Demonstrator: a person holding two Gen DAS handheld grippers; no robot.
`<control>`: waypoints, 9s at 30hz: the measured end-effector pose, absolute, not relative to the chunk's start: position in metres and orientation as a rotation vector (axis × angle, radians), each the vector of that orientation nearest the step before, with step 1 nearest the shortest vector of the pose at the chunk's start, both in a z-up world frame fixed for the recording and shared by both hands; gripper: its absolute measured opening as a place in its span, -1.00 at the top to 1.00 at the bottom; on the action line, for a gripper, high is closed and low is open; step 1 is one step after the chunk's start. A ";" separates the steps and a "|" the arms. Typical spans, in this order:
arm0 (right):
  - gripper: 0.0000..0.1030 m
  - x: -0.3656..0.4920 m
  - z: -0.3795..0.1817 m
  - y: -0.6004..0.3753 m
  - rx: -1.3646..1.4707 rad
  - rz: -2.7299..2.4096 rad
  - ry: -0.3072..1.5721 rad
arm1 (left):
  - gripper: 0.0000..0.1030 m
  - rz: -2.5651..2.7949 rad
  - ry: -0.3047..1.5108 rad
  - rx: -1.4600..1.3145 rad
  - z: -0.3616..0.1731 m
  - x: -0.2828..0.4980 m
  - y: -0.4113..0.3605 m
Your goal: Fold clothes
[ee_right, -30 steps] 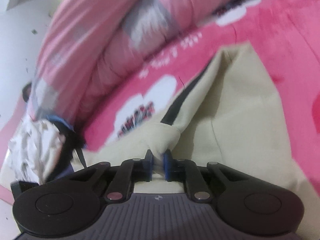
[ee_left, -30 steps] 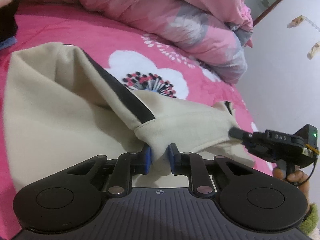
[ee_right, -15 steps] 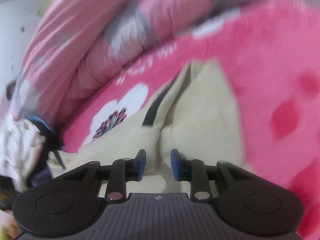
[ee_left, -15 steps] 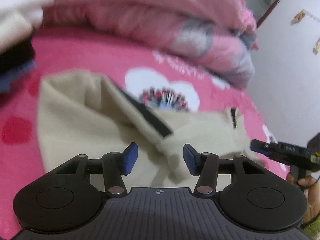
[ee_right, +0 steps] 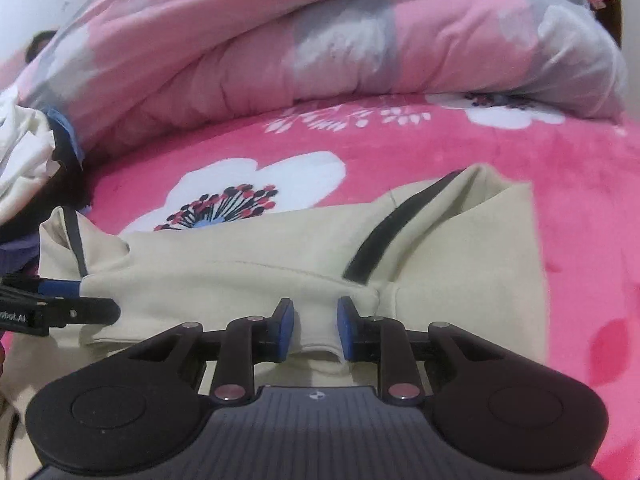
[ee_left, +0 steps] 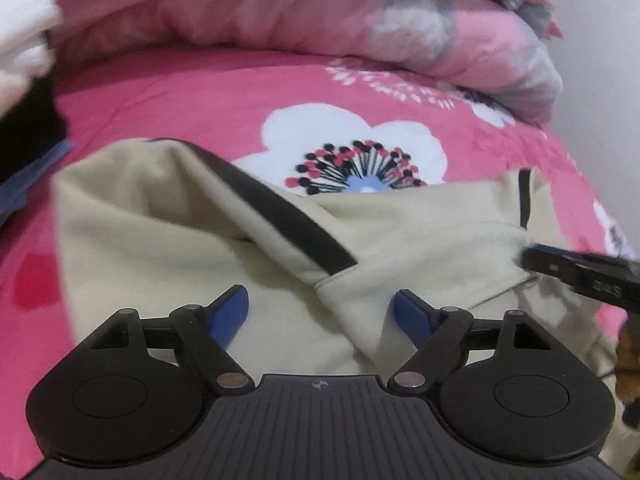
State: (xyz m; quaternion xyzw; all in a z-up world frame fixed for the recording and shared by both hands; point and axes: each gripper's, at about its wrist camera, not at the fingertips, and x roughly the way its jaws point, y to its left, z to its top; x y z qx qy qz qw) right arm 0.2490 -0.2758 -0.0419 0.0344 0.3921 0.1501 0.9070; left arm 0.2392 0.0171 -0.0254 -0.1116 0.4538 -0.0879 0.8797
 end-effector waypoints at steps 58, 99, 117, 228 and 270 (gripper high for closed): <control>-1.00 -0.147 -0.085 -0.345 0.649 0.214 0.593 | -1.00 -0.068 0.792 -0.040 -0.060 -0.112 0.048; -1.00 -0.144 -0.094 -0.357 0.837 0.189 0.568 | -0.11 -0.265 0.740 -0.636 -0.071 -0.103 0.108; -0.90 -0.147 -0.087 -0.369 0.849 0.201 0.549 | -0.05 -0.426 0.824 -0.787 -0.089 -0.122 0.100; 0.91 -0.168 0.032 -0.384 0.886 0.225 0.397 | 0.89 -0.503 0.575 -0.757 0.030 -0.085 0.150; -0.24 -0.048 -0.028 -0.438 1.031 0.312 0.486 | -0.42 -0.366 0.648 -0.754 0.020 0.063 0.204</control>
